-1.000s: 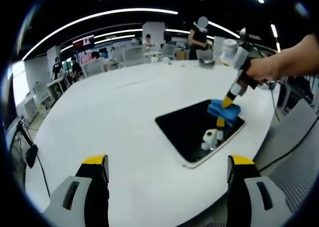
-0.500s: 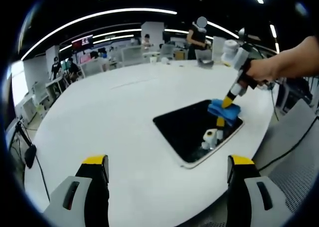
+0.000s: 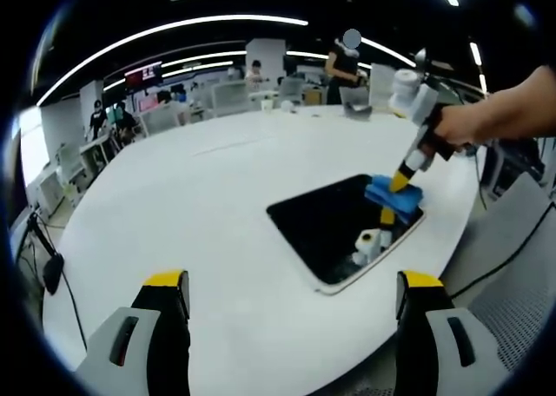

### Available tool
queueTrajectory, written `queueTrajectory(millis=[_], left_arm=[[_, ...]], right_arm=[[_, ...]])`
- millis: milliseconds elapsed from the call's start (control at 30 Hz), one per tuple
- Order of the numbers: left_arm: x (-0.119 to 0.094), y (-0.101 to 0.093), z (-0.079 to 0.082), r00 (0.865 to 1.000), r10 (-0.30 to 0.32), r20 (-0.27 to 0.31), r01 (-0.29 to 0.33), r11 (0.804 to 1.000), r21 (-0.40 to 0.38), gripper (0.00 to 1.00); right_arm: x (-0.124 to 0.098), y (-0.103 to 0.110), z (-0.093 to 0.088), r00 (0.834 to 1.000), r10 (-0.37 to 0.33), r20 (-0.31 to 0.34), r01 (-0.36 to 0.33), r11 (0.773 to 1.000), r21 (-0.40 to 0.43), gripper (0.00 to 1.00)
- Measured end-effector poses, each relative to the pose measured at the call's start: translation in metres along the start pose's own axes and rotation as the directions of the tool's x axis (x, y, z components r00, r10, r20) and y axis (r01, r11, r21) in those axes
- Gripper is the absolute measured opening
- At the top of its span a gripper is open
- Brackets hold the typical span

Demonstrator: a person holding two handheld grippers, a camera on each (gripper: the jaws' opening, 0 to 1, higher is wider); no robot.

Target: Wipe the mirror surface with the cleaning cloth until all visible marks leave the cleaned area.

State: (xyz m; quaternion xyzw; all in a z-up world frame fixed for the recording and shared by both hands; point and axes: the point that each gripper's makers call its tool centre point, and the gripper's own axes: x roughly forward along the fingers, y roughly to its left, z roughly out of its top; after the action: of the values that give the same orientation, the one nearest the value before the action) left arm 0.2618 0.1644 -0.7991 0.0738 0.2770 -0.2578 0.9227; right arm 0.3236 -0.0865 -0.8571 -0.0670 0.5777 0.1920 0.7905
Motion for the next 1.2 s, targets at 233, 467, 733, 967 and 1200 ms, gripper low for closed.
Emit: queueTrajectory(millis=[233,467,733,967,1200], left_arm=[[0.000,0.000,0.000,1.000,0.002,0.000,-0.002,1.000,-0.002,0.99],[0.000,-0.001,0.000,1.000,-0.001,-0.003,0.001,1.000,0.003,0.99],[0.000,-0.001,-0.001,1.000,-0.002,-0.006,0.002,1.000,0.004,0.99],[0.000,-0.001,0.001,1.000,0.000,0.001,0.000,1.000,0.001,0.99],[0.000,-0.001,0.000,1.000,-0.002,-0.002,0.002,1.000,0.005,0.99]], right_arm=[[-0.004,0.005,-0.013,1.000,0.006,0.005,-0.006,1.000,0.004,0.03],[-0.007,0.009,-0.020,1.000,0.006,0.014,-0.006,1.000,0.006,0.03],[-0.009,0.012,-0.028,1.000,0.015,0.012,-0.015,1.000,0.014,0.03],[-0.009,0.013,-0.032,1.000,0.018,0.013,-0.018,1.000,0.020,0.03],[-0.011,0.014,-0.034,1.000,0.020,0.016,-0.021,1.000,0.024,0.03]])
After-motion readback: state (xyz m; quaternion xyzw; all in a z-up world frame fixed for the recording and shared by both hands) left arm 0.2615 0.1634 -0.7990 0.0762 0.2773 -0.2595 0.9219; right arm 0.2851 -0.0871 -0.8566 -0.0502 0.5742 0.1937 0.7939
